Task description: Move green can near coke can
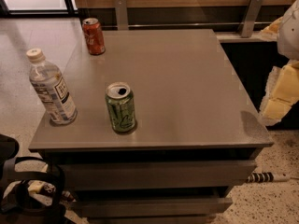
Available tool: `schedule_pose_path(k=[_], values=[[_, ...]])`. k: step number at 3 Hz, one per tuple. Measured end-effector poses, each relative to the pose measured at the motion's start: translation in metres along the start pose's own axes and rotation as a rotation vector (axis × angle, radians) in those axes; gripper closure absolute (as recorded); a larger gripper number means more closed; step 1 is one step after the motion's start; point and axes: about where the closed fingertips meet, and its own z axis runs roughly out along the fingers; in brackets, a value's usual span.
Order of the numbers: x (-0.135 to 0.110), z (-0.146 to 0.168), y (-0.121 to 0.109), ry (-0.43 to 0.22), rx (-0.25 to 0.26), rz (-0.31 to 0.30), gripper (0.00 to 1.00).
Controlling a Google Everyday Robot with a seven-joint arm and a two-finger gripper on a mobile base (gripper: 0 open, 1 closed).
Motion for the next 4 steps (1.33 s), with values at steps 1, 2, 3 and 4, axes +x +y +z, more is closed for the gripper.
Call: schedule_pose_path(k=[1, 2, 3, 4], values=[[0.0, 0.0, 0.0, 0.0, 0.0, 0.0, 0.0], [-0.005, 0.006, -0.001, -0.06, -0.013, 0.009, 0.0], [-0.015, 0.038, -0.006, -0.253, -0.041, 0.022, 0.0], [-0.045, 0.075, -0.006, -0.486, -0.073, 0.015, 0.0]])
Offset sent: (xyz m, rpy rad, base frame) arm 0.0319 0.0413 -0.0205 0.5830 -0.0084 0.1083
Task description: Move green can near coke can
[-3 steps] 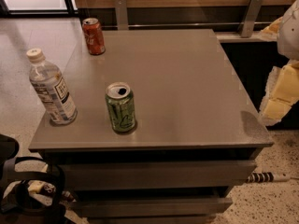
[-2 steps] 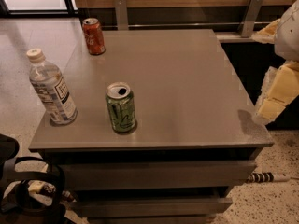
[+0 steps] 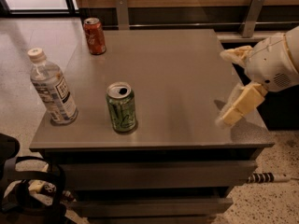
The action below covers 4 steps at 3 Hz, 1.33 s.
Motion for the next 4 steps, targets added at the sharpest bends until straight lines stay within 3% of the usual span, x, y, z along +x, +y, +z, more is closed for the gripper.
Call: schedule_pose_path(k=[1, 2, 3, 4], values=[[-0.044, 0.046, 0.012, -0.335, -0.076, -0.007, 0.0], [-0.094, 0.052, 0.026, -0.591, -0.15, 0.005, 0.0], [-0.095, 0.056, 0.027, -0.582, -0.15, 0.008, 0.0], [-0.104, 0.082, 0.03, -0.541, -0.153, 0.034, 0.0]])
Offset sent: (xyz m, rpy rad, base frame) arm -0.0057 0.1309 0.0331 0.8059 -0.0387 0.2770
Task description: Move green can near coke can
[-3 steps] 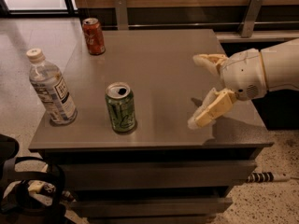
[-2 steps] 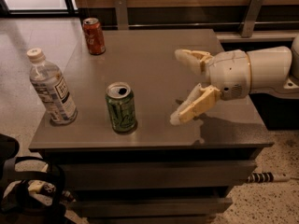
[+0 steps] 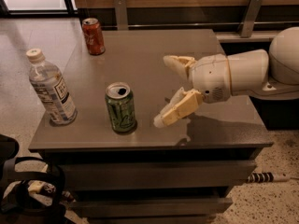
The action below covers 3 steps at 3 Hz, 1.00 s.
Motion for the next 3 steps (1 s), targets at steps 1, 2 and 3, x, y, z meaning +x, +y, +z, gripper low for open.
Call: schedule_pose_path(k=[1, 2, 3], values=[[0.017, 0.036, 0.001, -0.084, -0.01, 0.022, 0.0], [0.028, 0.06, 0.004, -0.19, -0.027, 0.016, 0.0], [0.033, 0.072, 0.007, -0.25, -0.044, 0.007, 0.0]])
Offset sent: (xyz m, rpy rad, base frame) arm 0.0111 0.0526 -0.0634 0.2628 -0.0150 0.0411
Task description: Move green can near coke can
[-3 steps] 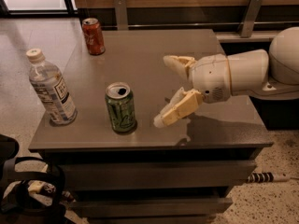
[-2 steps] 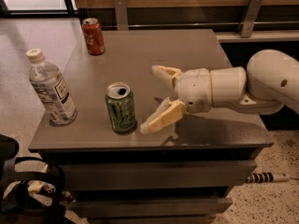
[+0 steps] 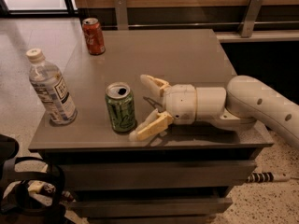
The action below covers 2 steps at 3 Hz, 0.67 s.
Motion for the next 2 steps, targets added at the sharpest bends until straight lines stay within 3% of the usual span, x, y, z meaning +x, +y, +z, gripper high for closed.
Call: schedule_pose_path(k=[1, 2], values=[[0.0022, 0.0136, 0.0027, -0.027, -0.03, 0.001, 0.0], [0.0023, 0.0186, 0.0041, -0.033, -0.041, 0.002, 0.07]])
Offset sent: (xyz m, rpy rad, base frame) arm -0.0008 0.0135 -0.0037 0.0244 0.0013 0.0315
